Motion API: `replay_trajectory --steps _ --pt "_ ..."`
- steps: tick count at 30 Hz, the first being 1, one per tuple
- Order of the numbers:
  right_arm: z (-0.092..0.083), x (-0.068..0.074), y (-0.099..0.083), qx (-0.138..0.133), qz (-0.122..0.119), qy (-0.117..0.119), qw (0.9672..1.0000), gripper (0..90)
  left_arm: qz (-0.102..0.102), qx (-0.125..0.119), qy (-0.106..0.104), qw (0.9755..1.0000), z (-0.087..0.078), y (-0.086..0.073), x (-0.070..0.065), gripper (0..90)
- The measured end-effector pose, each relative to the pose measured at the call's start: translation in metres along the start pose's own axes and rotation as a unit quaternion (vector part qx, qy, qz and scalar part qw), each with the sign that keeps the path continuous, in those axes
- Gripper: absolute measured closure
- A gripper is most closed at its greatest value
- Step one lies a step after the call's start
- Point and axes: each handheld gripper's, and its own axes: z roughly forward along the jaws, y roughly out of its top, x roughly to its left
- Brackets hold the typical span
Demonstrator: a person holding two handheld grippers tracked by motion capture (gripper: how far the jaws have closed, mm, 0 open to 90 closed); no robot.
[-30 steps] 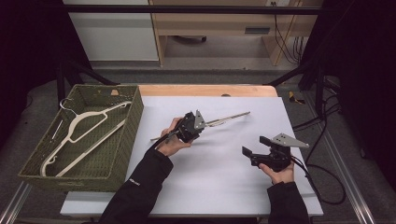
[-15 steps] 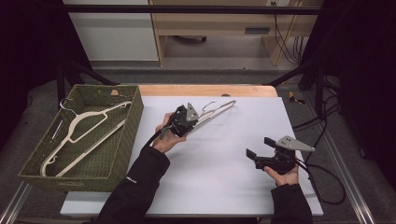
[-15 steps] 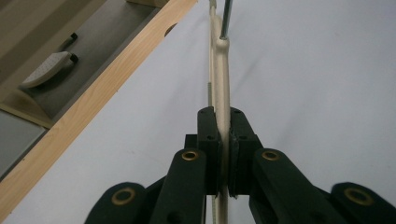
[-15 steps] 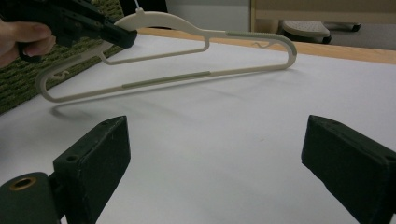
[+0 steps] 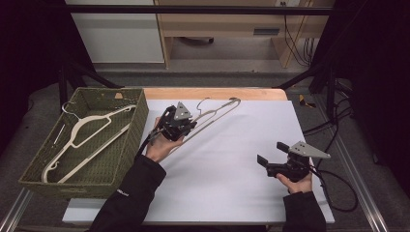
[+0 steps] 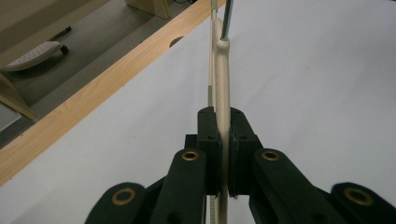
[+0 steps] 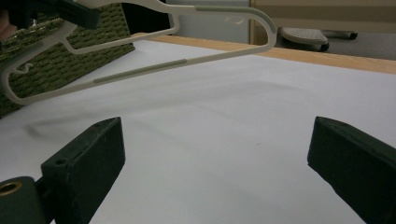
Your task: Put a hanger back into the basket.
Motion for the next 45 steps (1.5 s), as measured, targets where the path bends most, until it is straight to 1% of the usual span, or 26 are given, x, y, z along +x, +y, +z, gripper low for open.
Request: replay_trajectory --steps 3,4,5,11,13,15,16,17,19,21,27,32,33,34,35,37,38,39,40,44,45 --pt "-0.001 0.000 0.000 0.002 -0.003 0.000 1.0000 3.8 -0.006 -0.006 -0.005 1.0000 -0.012 0.002 -0.002 85.9" --pt "-0.001 0.000 0.000 0.002 -0.003 -0.002 1.0000 3.8 -0.006 -0.006 -0.005 1.0000 -0.012 0.002 -0.002 85.9" --pt "-0.002 0.000 0.000 0.002 -0.004 -0.003 1.0000 3.7 -0.011 -0.012 -0.011 0.9998 -0.021 0.004 -0.003 85.9" --pt "-0.003 0.000 0.000 0.002 -0.009 -0.003 1.0000 3.3 -0.011 -0.018 -0.024 0.9995 -0.049 0.013 -0.005 85.9" --pt "-0.003 0.000 0.000 0.000 -0.007 -0.003 1.0000 3.2 -0.017 -0.024 -0.030 0.9991 -0.058 0.016 -0.005 85.9" --pt "-0.003 0.000 0.000 0.000 -0.007 -0.001 1.0000 2.9 -0.019 -0.029 -0.035 0.9988 -0.068 0.019 -0.004 85.9" --pt "-0.003 0.000 0.000 -0.001 -0.008 -0.001 1.0000 2.8 -0.019 -0.029 -0.035 0.9988 -0.068 0.019 -0.004 85.9" --pt "-0.003 0.001 0.000 0.001 -0.009 -0.001 1.0000 2.4 -0.018 -0.032 -0.036 0.9987 -0.077 0.022 -0.003 85.9" --pt "-0.004 0.001 0.000 0.001 -0.010 -0.003 0.9999 2.2 -0.017 -0.035 -0.033 0.9987 -0.086 0.025 -0.002 85.9" --pt "-0.004 0.001 0.000 0.001 -0.010 -0.004 0.9999 1.8 -0.014 -0.038 -0.031 0.9987 -0.095 0.027 0.001 85.9" --pt "-0.005 0.000 0.001 0.001 -0.013 -0.008 0.9999 1.2 -0.020 -0.049 -0.025 0.9983 -0.124 0.033 0.011 85.9" --pt "-0.006 0.000 0.001 0.001 -0.009 -0.010 0.9999 1.0 -0.024 -0.056 -0.020 0.9979 -0.145 0.034 0.023 85.9" --pt "-0.006 0.000 0.001 0.000 -0.013 -0.009 0.9999 1.0 -0.023 -0.056 -0.019 0.9980 -0.149 0.033 0.026 85.9" --pt "-0.006 0.000 0.001 0.002 -0.009 -0.011 0.9999 1.0 -0.027 -0.061 -0.018 0.9976 -0.152 0.032 0.028 85.9" --pt "-0.006 0.000 0.001 0.002 -0.011 -0.011 0.9999 1.0 -0.023 -0.058 -0.015 0.9979 -0.156 0.031 0.030 85.9" --pt "-0.006 0.000 0.001 0.004 -0.008 -0.008 0.9999 1.0 -0.025 -0.059 -0.011 0.9979 -0.163 0.029 0.036 85.9" --pt "-0.006 -0.001 0.001 0.001 -0.014 -0.010 0.9998 1.0 -0.025 -0.059 -0.009 0.9979 -0.165 0.028 0.038 85.9" --pt "-0.006 -0.001 0.001 0.001 -0.014 -0.010 0.9998 1.0 -0.025 -0.059 -0.009 0.9979 -0.165 0.028 0.038 85.9" --pt "-0.005 -0.001 0.001 0.003 -0.013 -0.010 0.9999 1.0 -0.026 -0.059 -0.008 0.9979 -0.170 0.024 0.044 85.9" --pt "-0.006 -0.001 0.001 0.003 -0.011 -0.010 0.9999 1.0 -0.031 -0.065 0.001 0.9974 -0.181 0.015 0.057 85.9" --pt "-0.006 -0.001 0.001 0.003 -0.011 -0.010 0.9999 1.0 -0.031 -0.065 0.001 0.9974 -0.181 0.015 0.057 85.9"
